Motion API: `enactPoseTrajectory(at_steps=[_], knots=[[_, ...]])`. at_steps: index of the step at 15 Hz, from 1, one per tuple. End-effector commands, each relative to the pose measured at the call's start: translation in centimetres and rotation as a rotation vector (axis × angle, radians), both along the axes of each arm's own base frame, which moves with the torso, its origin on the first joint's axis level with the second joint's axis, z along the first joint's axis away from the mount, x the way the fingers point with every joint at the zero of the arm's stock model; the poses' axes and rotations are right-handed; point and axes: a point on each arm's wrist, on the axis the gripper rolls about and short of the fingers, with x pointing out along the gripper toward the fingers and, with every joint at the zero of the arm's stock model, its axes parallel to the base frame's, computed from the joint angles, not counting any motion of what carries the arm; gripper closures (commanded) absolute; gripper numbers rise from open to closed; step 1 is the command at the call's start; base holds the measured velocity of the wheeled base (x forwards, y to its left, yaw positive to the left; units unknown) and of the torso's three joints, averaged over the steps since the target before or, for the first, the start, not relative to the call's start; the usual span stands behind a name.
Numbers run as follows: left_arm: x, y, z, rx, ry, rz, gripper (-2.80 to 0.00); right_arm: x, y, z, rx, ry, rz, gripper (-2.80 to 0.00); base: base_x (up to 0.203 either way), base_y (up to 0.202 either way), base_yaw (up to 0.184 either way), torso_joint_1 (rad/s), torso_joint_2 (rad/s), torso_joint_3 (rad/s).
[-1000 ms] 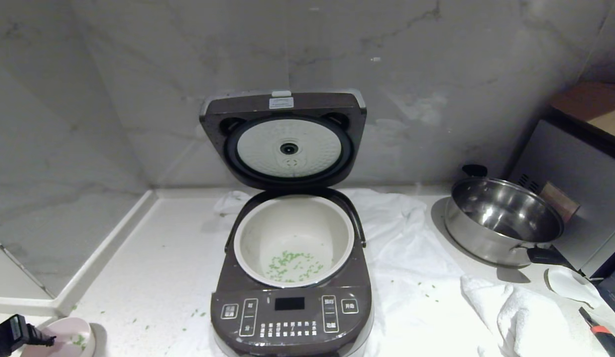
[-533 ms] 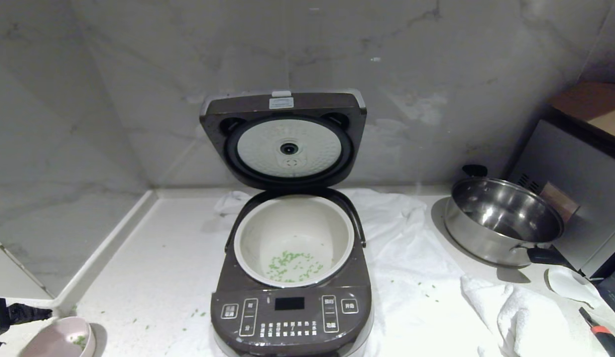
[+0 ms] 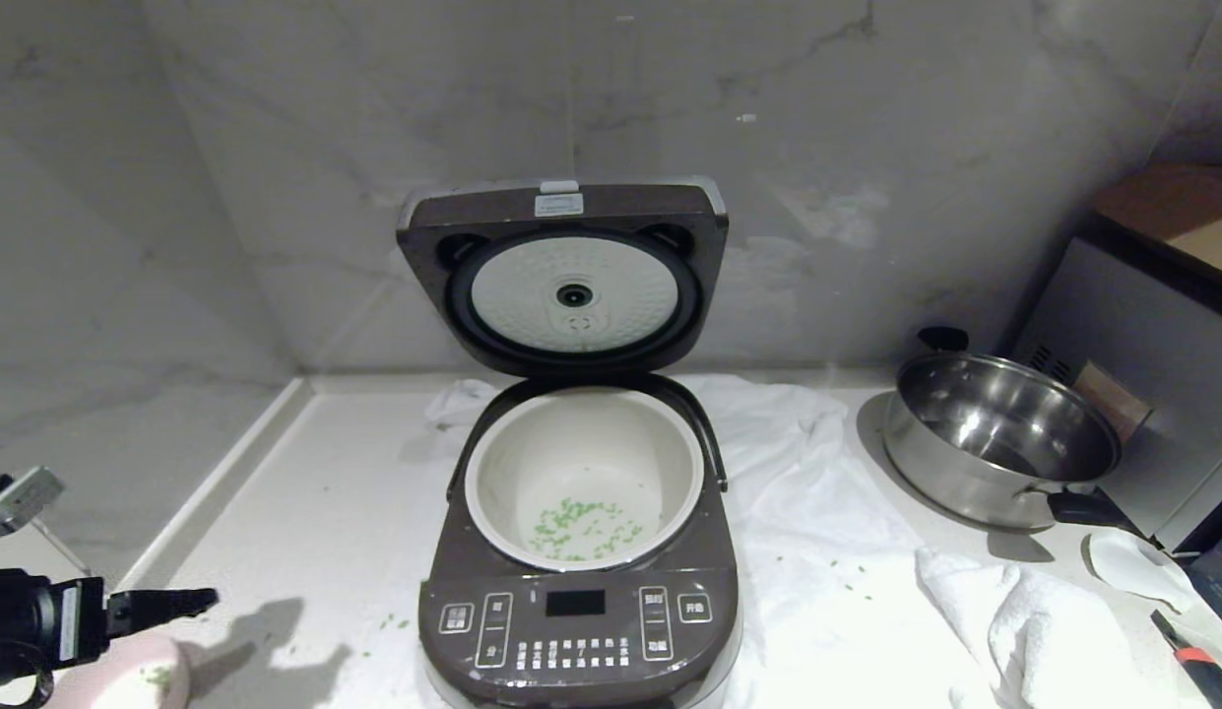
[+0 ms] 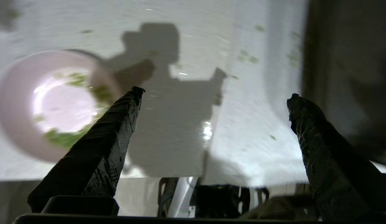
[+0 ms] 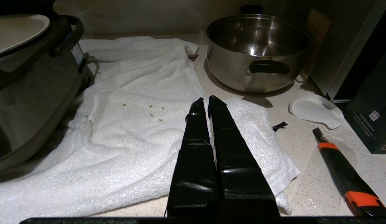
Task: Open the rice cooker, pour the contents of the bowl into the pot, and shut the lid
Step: Turn on the tap
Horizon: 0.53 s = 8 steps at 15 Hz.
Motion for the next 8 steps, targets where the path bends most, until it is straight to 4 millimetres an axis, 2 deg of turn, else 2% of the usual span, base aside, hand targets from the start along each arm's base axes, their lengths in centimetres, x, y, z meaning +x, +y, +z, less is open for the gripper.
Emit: enactPoseTrajectory(at_steps=[1,3,5,7,8], knots=[[-0.8,-4.1,1.3,0.013,-0.08,-0.199,-2.8,0.0,0.0,0.0,0.0,0.0,0.0,0.0,0.0,0.0,0.0,0.0,0.0,0.0],[-0.7,-6.7,2.4,-0.019,-0.125,-0.32,-2.8,0.0,0.0,0.0,0.0,0.0,0.0,0.0,0.0,0.0,0.0,0.0,0.0,0.0],[-0.4,-8.4,3.8,-0.032,-0.225,-0.4,-2.8,0.0,0.0,0.0,0.0,0.001,0.0,0.0,0.0,0.0,0.0,0.0,0.0,0.0],[0.1,-8.7,5.4,-0.035,-0.389,-0.389,-2.8,0.0,0.0,0.0,0.0,0.001,0.0,0.0,0.0,0.0,0.0,0.0,0.0,0.0],[-0.3,-8.7,6.5,-0.051,-0.473,-0.367,-2.8,0.0,0.0,0.0,0.0,0.001,0.0,0.0,0.0,0.0,0.0,0.0,0.0,0.0]])
